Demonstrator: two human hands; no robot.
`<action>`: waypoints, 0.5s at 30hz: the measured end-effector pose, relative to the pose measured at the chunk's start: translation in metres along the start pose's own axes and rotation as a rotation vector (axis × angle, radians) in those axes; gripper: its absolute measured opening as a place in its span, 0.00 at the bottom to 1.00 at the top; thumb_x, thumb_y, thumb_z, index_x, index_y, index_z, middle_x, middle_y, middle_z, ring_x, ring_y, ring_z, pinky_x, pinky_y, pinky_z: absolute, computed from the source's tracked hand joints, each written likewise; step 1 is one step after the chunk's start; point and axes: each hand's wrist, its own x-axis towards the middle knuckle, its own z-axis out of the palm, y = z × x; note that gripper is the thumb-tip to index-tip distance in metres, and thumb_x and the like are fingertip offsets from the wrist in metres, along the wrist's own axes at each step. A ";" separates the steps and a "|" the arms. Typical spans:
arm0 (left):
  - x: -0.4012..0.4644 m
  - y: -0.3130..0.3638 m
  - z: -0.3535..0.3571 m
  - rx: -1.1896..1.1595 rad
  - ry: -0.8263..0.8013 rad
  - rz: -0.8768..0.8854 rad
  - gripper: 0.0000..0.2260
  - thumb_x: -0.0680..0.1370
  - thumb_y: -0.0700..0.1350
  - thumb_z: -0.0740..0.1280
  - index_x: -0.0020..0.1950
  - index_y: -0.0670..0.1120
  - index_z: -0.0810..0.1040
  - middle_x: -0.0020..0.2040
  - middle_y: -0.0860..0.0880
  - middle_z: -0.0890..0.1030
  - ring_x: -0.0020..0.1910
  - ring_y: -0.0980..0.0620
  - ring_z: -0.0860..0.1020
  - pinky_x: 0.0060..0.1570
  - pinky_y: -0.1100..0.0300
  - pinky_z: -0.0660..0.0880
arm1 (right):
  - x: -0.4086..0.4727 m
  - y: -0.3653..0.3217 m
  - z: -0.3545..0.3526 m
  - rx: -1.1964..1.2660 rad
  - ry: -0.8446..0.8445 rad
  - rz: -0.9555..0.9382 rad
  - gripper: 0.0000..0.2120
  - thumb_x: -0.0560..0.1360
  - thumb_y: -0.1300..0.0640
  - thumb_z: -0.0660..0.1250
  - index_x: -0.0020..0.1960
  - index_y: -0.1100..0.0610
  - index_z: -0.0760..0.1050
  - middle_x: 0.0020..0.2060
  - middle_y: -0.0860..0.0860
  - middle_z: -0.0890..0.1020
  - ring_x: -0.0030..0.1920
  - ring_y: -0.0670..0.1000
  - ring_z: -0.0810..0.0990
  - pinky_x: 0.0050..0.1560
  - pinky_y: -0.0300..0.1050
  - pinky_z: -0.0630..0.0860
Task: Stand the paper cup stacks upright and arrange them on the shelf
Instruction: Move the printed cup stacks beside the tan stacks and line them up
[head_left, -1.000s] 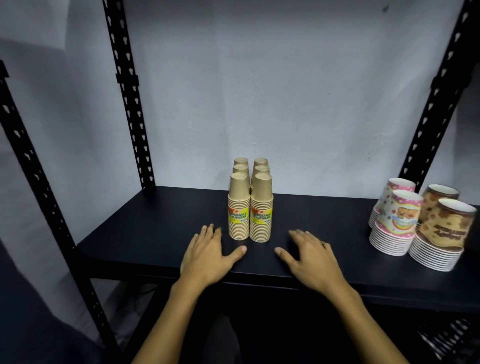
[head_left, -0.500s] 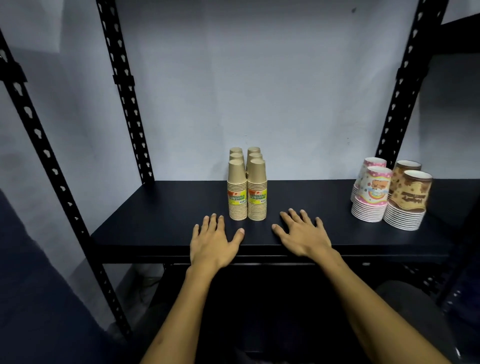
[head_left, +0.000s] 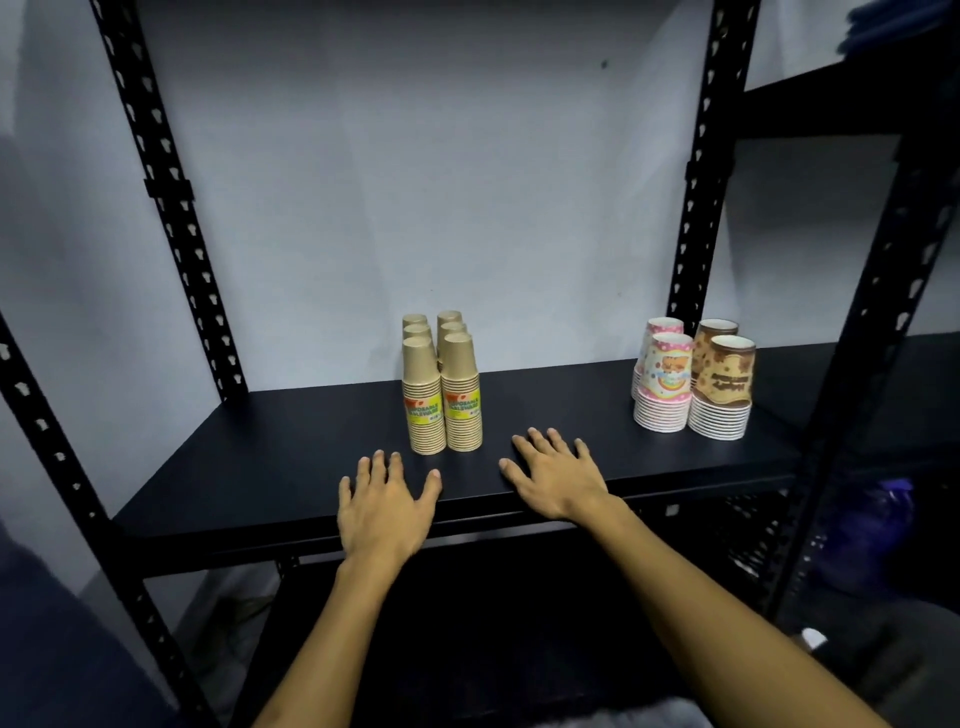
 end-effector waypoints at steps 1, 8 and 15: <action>-0.004 0.004 0.000 -0.010 0.005 -0.030 0.34 0.82 0.66 0.48 0.81 0.45 0.60 0.82 0.45 0.58 0.82 0.46 0.53 0.79 0.46 0.49 | -0.003 0.003 -0.001 0.016 0.003 -0.016 0.33 0.82 0.35 0.44 0.82 0.50 0.52 0.82 0.51 0.52 0.82 0.54 0.46 0.79 0.61 0.43; -0.035 0.085 0.004 -0.073 0.028 0.147 0.25 0.79 0.63 0.60 0.69 0.48 0.75 0.67 0.49 0.76 0.67 0.46 0.71 0.65 0.51 0.70 | -0.021 0.064 -0.016 0.039 0.077 -0.057 0.31 0.81 0.34 0.52 0.78 0.48 0.62 0.79 0.51 0.62 0.80 0.52 0.57 0.77 0.54 0.54; 0.005 0.182 0.009 -0.334 -0.242 0.411 0.20 0.78 0.60 0.67 0.66 0.52 0.78 0.65 0.52 0.79 0.66 0.50 0.76 0.63 0.52 0.74 | -0.042 0.163 -0.053 0.135 0.162 -0.027 0.17 0.79 0.42 0.63 0.61 0.50 0.79 0.59 0.49 0.80 0.61 0.52 0.78 0.60 0.53 0.75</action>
